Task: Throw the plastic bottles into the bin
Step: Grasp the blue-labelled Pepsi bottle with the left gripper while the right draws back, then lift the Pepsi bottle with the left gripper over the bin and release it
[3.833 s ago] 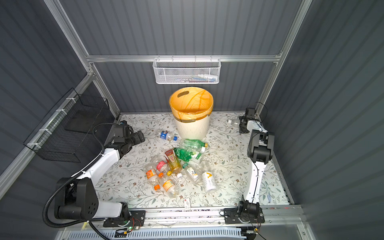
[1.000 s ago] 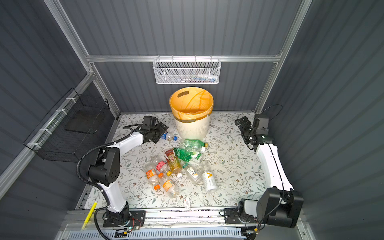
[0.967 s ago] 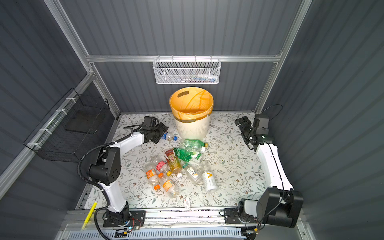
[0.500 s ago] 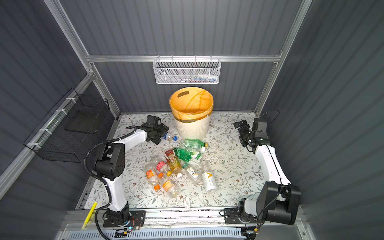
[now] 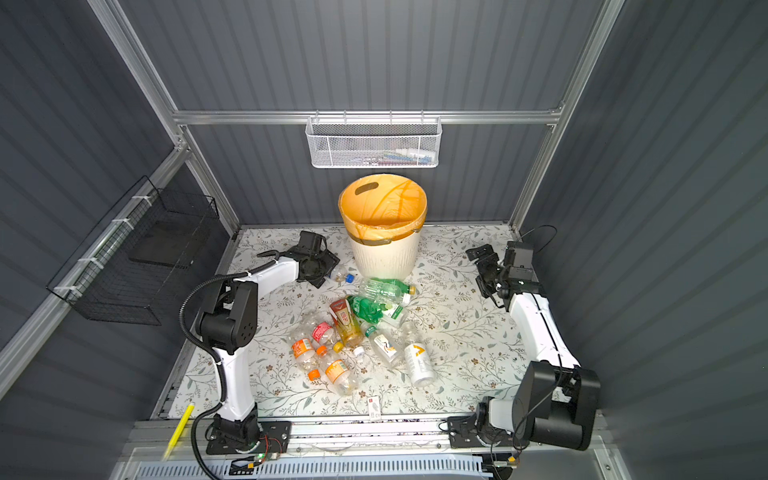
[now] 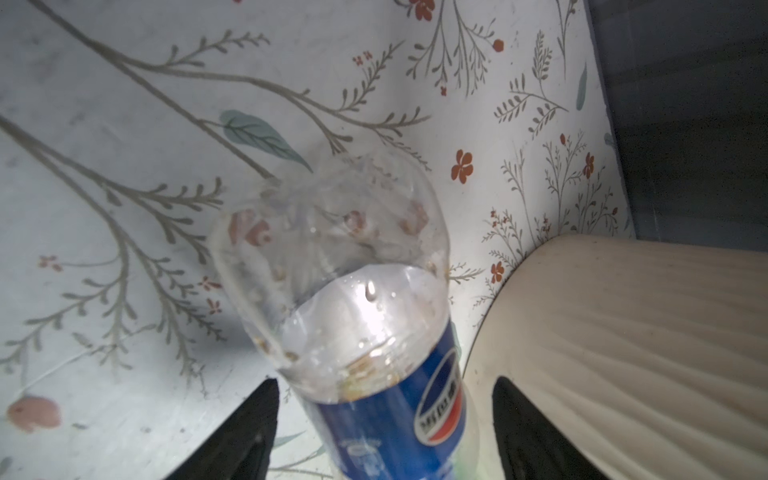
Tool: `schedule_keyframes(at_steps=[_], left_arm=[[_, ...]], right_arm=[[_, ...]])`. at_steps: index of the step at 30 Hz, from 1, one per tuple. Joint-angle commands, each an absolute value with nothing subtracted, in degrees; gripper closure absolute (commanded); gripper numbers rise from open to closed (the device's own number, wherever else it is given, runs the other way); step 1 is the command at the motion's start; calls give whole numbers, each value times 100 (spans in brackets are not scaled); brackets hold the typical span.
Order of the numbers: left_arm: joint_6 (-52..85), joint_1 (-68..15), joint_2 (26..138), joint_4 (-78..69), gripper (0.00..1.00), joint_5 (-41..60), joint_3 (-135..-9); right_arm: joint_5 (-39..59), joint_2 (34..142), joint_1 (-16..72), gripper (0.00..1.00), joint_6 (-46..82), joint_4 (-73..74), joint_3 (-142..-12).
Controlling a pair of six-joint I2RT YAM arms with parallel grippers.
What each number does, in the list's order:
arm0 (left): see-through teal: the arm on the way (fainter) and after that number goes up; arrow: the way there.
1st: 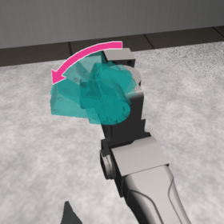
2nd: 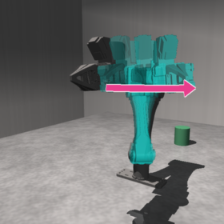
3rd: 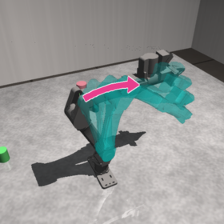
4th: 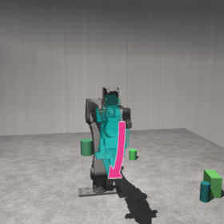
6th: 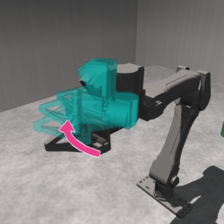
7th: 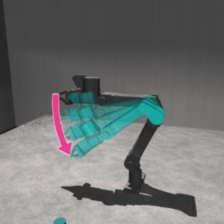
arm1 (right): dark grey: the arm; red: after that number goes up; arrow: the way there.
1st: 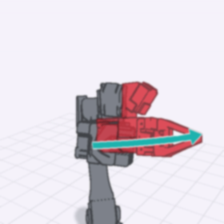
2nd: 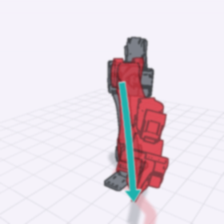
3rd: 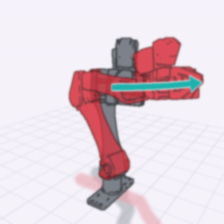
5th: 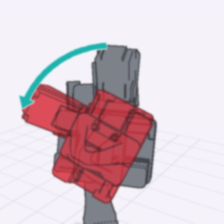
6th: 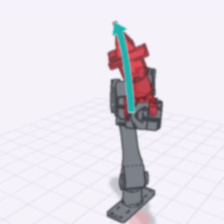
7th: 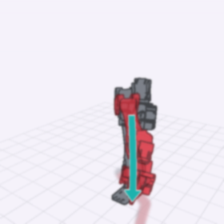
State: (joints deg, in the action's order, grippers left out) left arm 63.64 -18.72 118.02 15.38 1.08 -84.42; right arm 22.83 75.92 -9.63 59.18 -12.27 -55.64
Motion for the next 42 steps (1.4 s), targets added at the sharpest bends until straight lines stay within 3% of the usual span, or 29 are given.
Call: schedule_keyframes(at_steps=[1, 9, 21, 32, 42], left_arm=[[6210, -1890, 11889, 1534, 29, -14, -8344], [6025, -1583, 11682, 1306, 45, -53, -7905], [4930, -586, 10388, 1492, 49, -238, -6842], [4661, 140, 9819, 1178, 49, 241, -6024], [4658, 149, 9851, 954, 22, 787, -6264]], right_arm=[[2389, 7506, -991, 2, 6002, -1089, -5451], [2431, 7573, -990, 3, 5974, -1116, -5517], [2538, 7902, -971, 5, 6038, -1078, -5380], [2408, 8052, -753, 6, 6080, -1096, -5336], [2287, 8057, -514, 6, 6126, -1089, -5311]])
